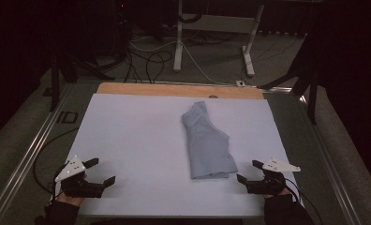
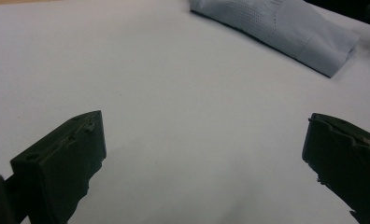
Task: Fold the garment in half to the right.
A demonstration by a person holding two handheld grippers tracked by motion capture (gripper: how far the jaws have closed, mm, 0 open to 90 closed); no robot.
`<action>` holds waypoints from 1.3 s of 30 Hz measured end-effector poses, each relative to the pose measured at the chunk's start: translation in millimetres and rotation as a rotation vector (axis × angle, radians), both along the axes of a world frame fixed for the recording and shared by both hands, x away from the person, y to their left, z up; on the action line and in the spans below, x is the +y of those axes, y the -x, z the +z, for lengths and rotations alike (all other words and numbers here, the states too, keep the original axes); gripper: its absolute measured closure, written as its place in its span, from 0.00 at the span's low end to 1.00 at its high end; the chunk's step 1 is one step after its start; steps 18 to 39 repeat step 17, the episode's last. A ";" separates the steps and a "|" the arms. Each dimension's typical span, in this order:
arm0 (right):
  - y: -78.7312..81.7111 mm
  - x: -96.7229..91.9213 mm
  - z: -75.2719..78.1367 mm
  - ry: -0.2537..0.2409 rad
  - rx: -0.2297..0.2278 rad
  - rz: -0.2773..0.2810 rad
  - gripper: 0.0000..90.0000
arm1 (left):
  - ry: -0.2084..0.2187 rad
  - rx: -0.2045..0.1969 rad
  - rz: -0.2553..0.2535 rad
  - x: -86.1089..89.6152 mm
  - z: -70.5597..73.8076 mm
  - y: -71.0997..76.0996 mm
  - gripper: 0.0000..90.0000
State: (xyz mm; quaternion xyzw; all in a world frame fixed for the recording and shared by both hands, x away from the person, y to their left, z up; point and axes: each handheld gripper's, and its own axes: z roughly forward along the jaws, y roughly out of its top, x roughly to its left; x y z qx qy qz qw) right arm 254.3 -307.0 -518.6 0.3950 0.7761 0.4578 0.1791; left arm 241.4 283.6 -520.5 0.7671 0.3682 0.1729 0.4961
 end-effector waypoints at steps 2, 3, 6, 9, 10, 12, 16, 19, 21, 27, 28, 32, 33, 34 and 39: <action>-0.1 1.1 -0.9 0.006 0.002 0.003 0.11 | -0.011 -0.004 -0.004 -2.7 0.2 0.6 0.00; 0.0 1.4 -0.9 0.005 0.001 0.005 0.11 | -0.016 -0.006 -0.008 -3.9 0.3 0.9 0.00; 0.0 1.4 -0.4 -0.003 0.001 0.002 0.11 | -0.012 -0.007 -0.017 -6.3 0.5 2.0 0.00; 0.6 2.2 0.3 0.004 -0.005 0.005 0.11 | -0.010 -0.015 -0.022 -7.9 1.6 2.9 0.00; 0.6 2.5 0.3 0.001 -0.003 0.003 0.11 | -0.007 -0.015 -0.022 -7.7 1.7 3.0 0.00; 0.4 3.1 0.0 0.009 -0.004 0.009 0.11 | -0.002 -0.017 -0.023 -7.8 1.7 3.1 0.00; 0.8 4.5 0.4 0.008 -0.003 0.013 0.11 | -0.001 -0.016 -0.021 -7.9 1.5 2.9 0.00; 0.9 4.8 0.7 0.007 -0.001 0.013 0.11 | -0.002 -0.016 -0.022 -8.2 1.6 2.9 0.00; 0.9 4.8 0.7 0.007 -0.001 0.013 0.11 | -0.002 -0.016 -0.022 -8.2 1.6 2.9 0.00; 0.9 4.8 0.7 0.007 -0.001 0.013 0.11 | -0.002 -0.016 -0.022 -8.2 1.6 2.9 0.00; 0.9 4.8 0.7 0.007 -0.001 0.013 0.11 | -0.002 -0.016 -0.022 -8.2 1.6 2.9 0.00; 0.9 4.8 0.7 0.007 -0.001 0.013 0.11 | -0.002 -0.016 -0.022 -8.2 1.6 2.9 0.00; 0.9 4.8 0.7 0.007 -0.001 0.013 0.11 | -0.002 -0.016 -0.022 -8.2 1.6 2.9 0.00; 0.9 4.8 0.7 0.007 -0.001 0.013 0.11 | -0.002 -0.016 -0.022 -8.2 1.6 2.9 0.00; 0.9 4.8 0.7 0.007 -0.001 0.013 0.11 | -0.002 -0.016 -0.022 -8.2 1.6 2.9 0.00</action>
